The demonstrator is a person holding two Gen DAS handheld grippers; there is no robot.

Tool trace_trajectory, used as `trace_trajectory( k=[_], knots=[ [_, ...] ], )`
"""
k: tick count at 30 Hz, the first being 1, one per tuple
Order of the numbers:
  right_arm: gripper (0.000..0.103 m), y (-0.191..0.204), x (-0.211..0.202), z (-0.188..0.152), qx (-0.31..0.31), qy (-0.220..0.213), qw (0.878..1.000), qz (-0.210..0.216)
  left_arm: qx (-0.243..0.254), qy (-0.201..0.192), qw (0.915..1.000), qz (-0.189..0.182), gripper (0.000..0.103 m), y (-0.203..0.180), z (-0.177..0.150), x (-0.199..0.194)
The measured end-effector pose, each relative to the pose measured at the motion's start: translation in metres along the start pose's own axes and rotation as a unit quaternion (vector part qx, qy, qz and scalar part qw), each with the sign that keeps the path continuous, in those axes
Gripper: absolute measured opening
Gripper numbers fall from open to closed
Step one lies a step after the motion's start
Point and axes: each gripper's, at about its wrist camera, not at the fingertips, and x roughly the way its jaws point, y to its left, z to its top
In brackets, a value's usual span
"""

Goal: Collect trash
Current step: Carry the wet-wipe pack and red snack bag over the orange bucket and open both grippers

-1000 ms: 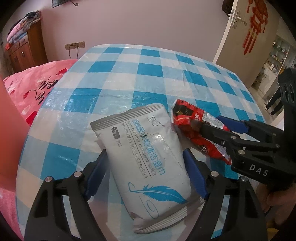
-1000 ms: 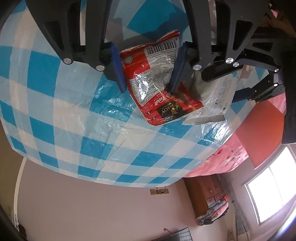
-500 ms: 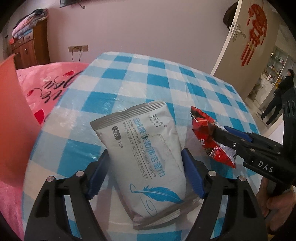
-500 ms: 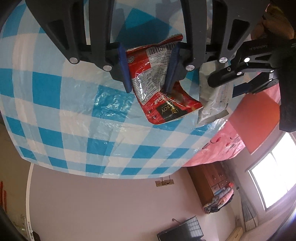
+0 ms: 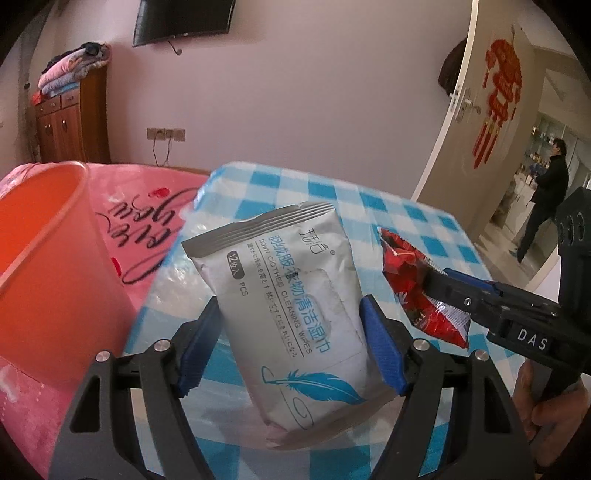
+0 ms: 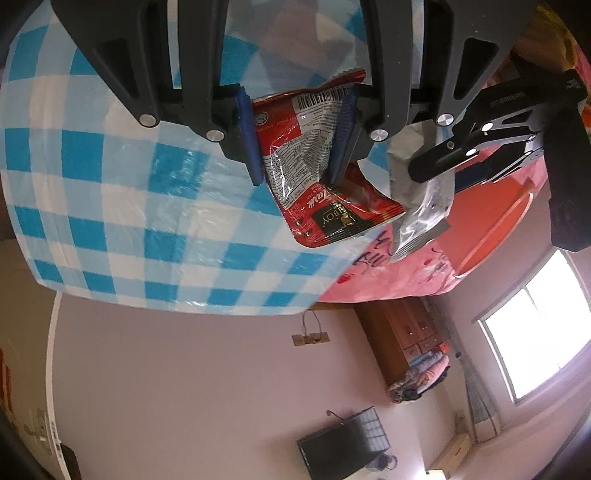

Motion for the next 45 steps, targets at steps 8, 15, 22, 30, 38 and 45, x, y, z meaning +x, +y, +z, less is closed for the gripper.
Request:
trace_trajectory(
  k=[8, 15, 22, 30, 38, 45],
  knots=[
    [0.038, 0.043, -0.012, 0.021, -0.019, -0.015, 0.999, 0.026, -0.013, -0.048, 0.9986, 0.015, 0.074, 0.028, 0.019, -0.044],
    [0.038, 0.102, -0.010, 0.045, -0.058, -0.027, 0.996, 0.064, -0.026, -0.085, 0.9947, 0.051, 0.074, 0.064, 0.034, -0.086],
    [0.038, 0.157, 0.006, 0.061, -0.093, -0.024, 0.990, 0.100, -0.042, -0.108, 0.9891, 0.092, 0.074, 0.104, 0.043, -0.114],
    [0.038, 0.211, 0.034, 0.078, -0.120, -0.017, 0.984, 0.133, -0.065, -0.115, 0.9823, 0.133, 0.074, 0.148, 0.046, -0.126],
    [0.038, 0.251, 0.065, 0.084, -0.134, 0.002, 0.980, 0.145, -0.095, -0.095, 0.9792, 0.153, 0.073, 0.185, 0.038, -0.114],
    [0.042, 0.261, 0.097, 0.083, -0.142, 0.036, 0.981, 0.126, -0.108, -0.066, 0.9797, 0.156, 0.073, 0.199, 0.036, -0.093]
  ],
)
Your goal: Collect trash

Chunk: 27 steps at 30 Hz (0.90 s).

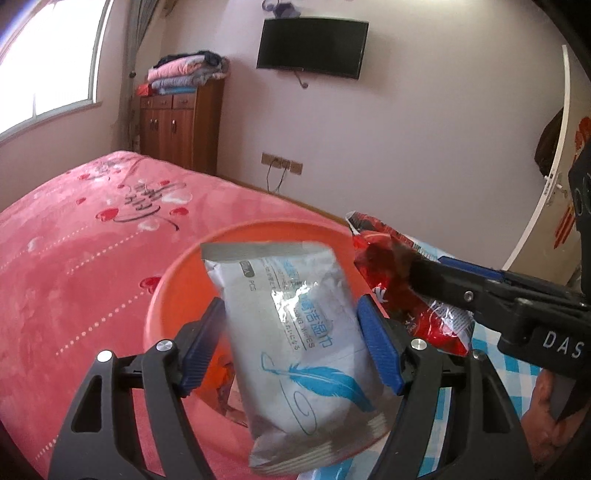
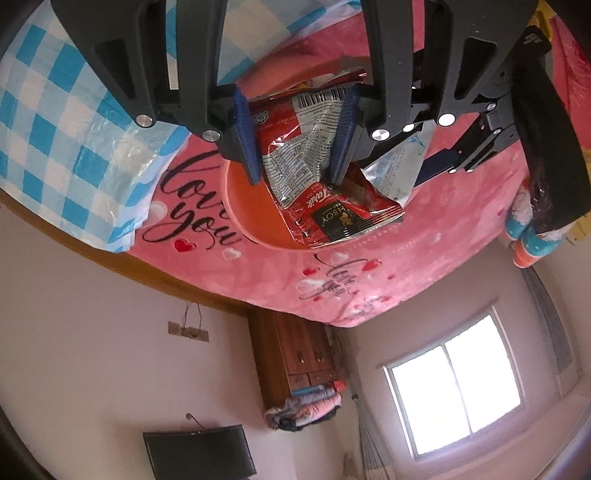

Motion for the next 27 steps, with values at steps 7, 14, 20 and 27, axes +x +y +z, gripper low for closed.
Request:
trace_trajectory(
  k=[7, 14, 20, 27],
  knots=[
    [0.070, -0.019, -0.024, -0.005, 0.027, -0.043, 0.999, -0.002, -0.005, 0.002, 0.9997, 0.022, 0.092, 0.000, -0.005, 0.005],
    [0.075, -0.046, -0.068, -0.021, 0.049, -0.090, 0.993, -0.064, 0.035, -0.018, 0.9983, 0.043, 0.096, -0.029, -0.003, -0.005],
    [0.084, -0.073, -0.099, -0.043, 0.069, -0.108, 0.984, -0.121, 0.057, -0.039, 0.9973, 0.025, 0.097, -0.065, -0.004, -0.017],
    [0.087, -0.097, -0.140, -0.073, 0.090, -0.126, 0.971, -0.180, 0.086, -0.048, 0.9950, -0.015, 0.099, -0.116, -0.014, -0.027]
  ],
)
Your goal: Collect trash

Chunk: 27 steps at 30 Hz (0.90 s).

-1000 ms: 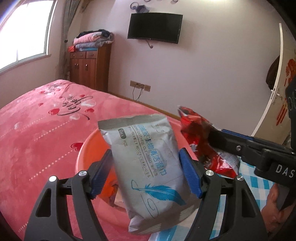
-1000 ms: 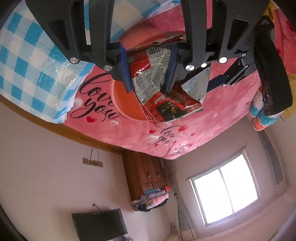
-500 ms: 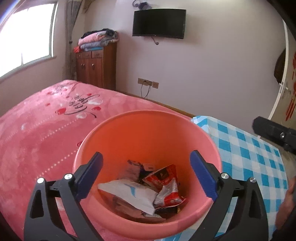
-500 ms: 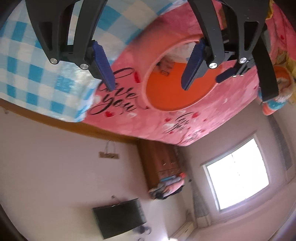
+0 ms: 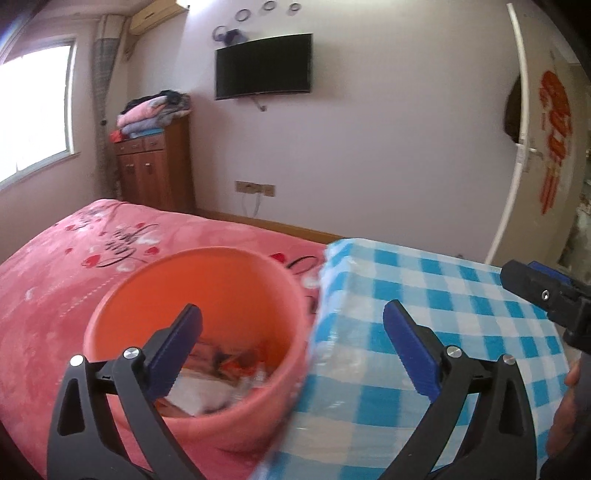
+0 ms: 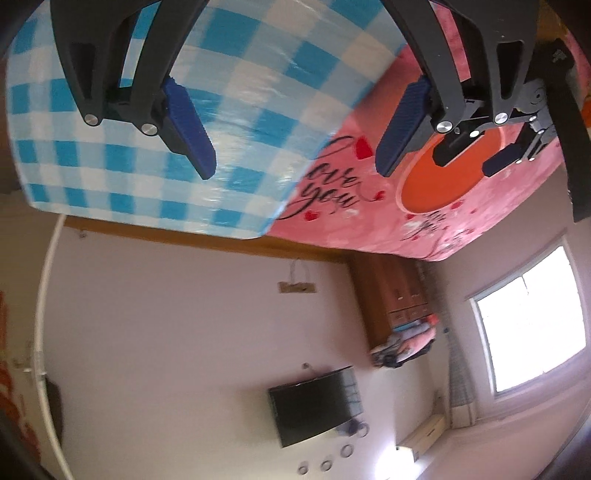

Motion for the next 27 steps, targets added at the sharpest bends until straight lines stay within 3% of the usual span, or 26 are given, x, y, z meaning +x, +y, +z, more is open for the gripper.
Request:
trace_trajectory(
  k=[9, 27],
  knots=[
    [0.088, -0.042, -0.041, -0.025, 0.011, -0.020, 0.997, -0.069, 0.021, -0.004, 0.9982, -0.056, 0.099, -0.054, -0.011, -0.006],
    [0.088, -0.110, -0.101, -0.078, 0.058, -0.030, 0.983, -0.171, 0.056, 0.007, 0.9922, -0.111, 0.099, -0.130, -0.038, -0.019]
  ],
)
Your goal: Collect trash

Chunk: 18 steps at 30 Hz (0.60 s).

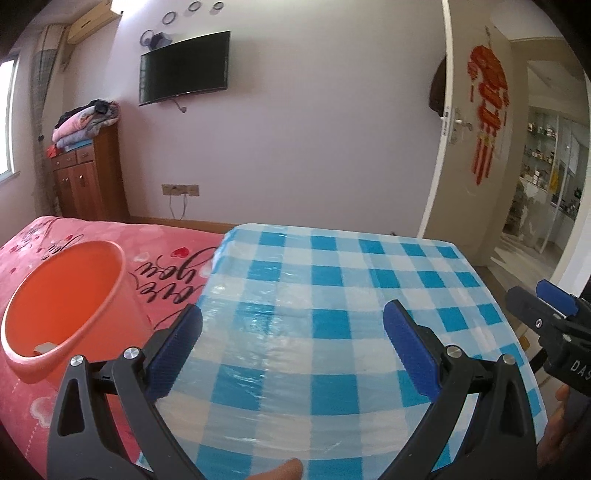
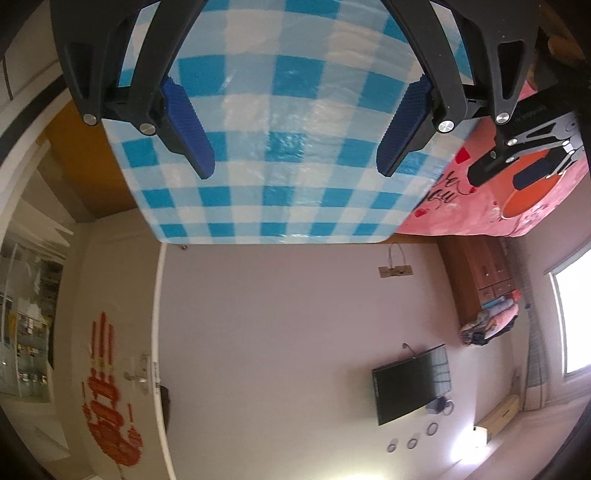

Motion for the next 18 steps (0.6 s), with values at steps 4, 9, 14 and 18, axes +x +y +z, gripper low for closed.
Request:
trace_trajectory(
  k=[4, 9, 14, 18],
  knots=[
    [0.088, -0.014, -0.005, -0.008, 0.008, 0.002, 1.000, -0.010, 0.008, 0.002, 0.9999, -0.011, 0.099, -0.015, -0.004, 0.000],
    [0.088, -0.029, -0.015, -0.015, 0.013, -0.006, 1.000, -0.027, 0.016, 0.001, 0.9998, -0.015, 0.099, -0.029, -0.009, -0.002],
    [0.088, -0.041, -0.026, -0.021, 0.019, -0.014, 0.999, -0.040, 0.022, 0.000, 0.9996, -0.018, 0.099, -0.041, -0.014, -0.005],
    [0.088, -0.049, -0.033, -0.026, 0.022, -0.018, 0.998, -0.048, 0.030, 0.001, 0.9994, -0.020, 0.099, -0.051, -0.018, -0.007]
  ],
)
